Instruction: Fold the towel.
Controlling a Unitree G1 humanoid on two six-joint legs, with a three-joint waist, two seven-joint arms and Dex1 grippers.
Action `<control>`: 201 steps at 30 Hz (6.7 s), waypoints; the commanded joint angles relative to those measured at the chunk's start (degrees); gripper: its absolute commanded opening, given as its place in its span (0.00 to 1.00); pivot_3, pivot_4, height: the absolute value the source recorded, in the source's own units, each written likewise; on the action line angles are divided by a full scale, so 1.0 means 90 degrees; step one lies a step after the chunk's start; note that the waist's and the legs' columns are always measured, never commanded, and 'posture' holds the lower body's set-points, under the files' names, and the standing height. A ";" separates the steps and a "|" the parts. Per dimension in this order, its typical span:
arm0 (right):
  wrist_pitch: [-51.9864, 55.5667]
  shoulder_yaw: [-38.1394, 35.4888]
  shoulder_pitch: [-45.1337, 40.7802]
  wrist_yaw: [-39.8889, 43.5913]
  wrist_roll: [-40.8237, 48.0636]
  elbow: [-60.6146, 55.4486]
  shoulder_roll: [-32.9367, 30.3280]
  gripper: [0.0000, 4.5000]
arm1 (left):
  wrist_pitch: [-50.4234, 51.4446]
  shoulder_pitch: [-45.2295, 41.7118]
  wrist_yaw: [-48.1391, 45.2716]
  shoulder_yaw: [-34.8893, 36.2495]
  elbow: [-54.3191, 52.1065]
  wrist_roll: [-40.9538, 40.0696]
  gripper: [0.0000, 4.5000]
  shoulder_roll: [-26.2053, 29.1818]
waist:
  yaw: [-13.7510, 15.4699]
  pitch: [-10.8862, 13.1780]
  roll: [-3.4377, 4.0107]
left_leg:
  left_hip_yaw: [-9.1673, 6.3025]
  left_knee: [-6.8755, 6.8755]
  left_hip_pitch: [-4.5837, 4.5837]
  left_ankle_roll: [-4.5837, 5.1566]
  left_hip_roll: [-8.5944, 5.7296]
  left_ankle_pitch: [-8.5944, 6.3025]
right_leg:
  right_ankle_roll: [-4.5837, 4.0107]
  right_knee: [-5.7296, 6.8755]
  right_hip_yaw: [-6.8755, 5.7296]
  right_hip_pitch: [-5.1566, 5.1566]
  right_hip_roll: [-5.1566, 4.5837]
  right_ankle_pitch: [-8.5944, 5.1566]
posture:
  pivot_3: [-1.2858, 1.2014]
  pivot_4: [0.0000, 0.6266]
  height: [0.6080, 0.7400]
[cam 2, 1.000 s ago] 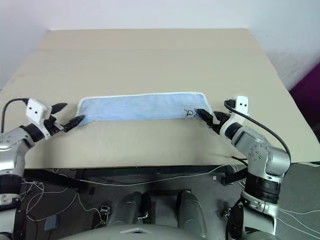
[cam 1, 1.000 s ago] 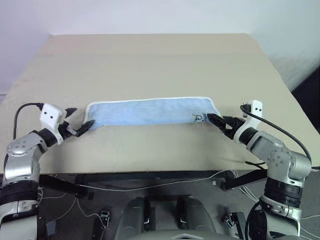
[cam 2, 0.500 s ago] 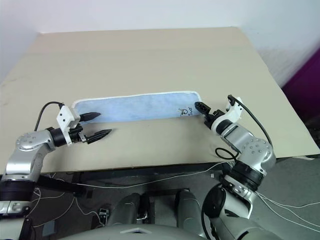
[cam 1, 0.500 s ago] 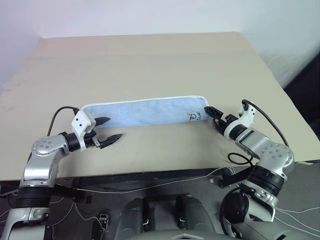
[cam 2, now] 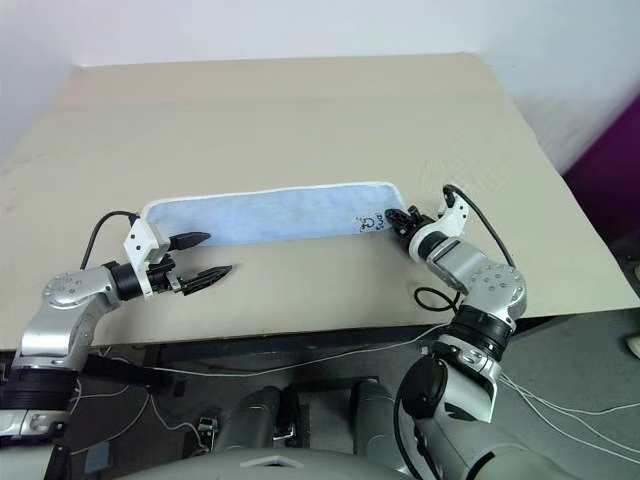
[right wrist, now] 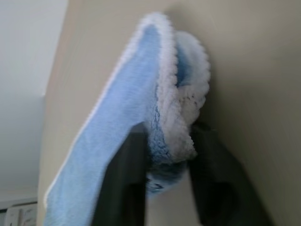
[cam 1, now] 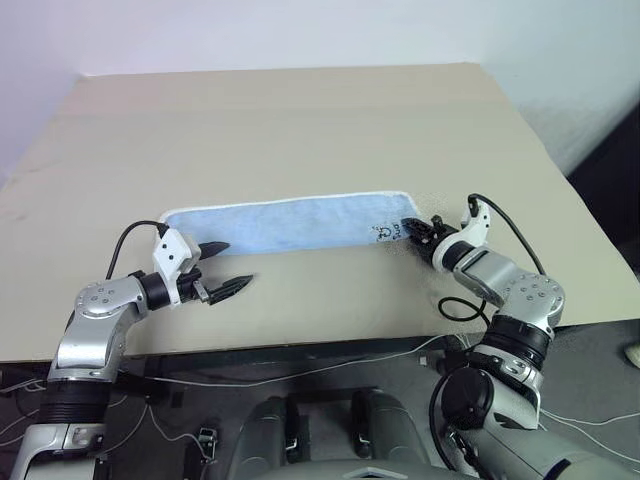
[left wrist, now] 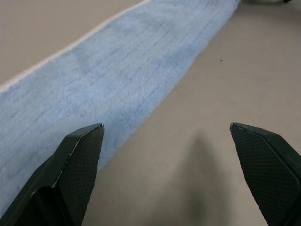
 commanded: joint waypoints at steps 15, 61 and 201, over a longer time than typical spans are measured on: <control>-0.0437 0.0327 -0.0030 0.0574 0.0162 -0.0094 -0.1903 0.03 | -0.0017 0.0037 0.0105 -0.0102 -0.0181 -0.0027 1.00 -0.0123 | 0.0045 0.0013 0.0021 | 0.0000 0.0001 -0.0009 0.0006 -0.0006 -0.0004 | 0.0000 -0.0005 0.0000 -0.0007 -0.0012 -0.0001 | 0.52 0.24 1.00; -0.2591 0.6107 -0.0051 0.4300 -0.3560 -0.1459 -0.1973 0.60 | 0.0704 0.1095 0.0883 -0.0051 -0.1566 -0.0863 1.00 -0.1098 | 0.0178 0.0018 0.0020 | -0.0009 0.0000 -0.0028 -0.0013 -0.0006 -0.0019 | -0.0001 -0.0010 0.0001 -0.0030 -0.0036 -0.0003 | 0.52 0.24 1.00; -0.5044 0.4613 0.0440 0.3863 -0.3389 -0.0797 -0.1493 0.18 | 0.4159 -0.2645 0.5455 -0.0332 -0.1905 -0.5478 0.01 -0.1065 | 0.0207 0.0028 0.0019 | -0.0025 -0.0011 -0.0076 -0.0036 -0.0010 0.0018 | 0.0015 -0.0100 -0.0039 -0.0020 0.0016 0.0012 | 0.52 0.24 1.00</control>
